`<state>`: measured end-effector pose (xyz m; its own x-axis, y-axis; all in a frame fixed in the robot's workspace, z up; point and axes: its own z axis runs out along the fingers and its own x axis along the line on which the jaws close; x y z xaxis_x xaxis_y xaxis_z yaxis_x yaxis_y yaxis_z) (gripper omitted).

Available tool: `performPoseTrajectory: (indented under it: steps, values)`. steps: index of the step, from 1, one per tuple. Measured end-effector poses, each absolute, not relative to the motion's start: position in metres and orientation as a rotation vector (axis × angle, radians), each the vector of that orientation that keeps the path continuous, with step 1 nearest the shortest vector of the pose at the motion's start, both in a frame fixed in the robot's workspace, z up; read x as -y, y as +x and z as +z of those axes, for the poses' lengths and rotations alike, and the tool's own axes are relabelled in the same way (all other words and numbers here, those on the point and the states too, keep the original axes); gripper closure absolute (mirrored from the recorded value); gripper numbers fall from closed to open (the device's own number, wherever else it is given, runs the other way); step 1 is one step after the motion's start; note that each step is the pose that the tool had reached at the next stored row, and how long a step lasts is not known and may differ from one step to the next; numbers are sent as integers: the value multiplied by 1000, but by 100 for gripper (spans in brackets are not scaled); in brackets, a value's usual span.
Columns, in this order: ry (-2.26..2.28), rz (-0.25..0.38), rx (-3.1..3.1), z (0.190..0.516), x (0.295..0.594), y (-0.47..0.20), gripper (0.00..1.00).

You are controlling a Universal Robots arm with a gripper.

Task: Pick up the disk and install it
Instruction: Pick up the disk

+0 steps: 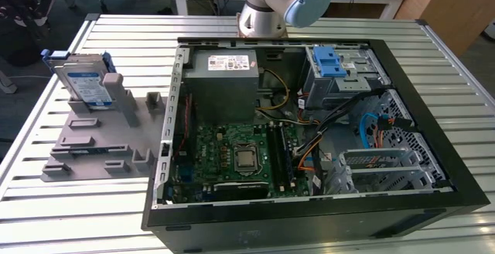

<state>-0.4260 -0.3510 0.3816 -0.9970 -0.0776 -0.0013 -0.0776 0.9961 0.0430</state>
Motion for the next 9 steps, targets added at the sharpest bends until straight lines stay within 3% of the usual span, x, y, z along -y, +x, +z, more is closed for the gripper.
performPoseTrajectory:
  steps: [9]
  values:
    - [240,-67,3130,382,351,-426,89]
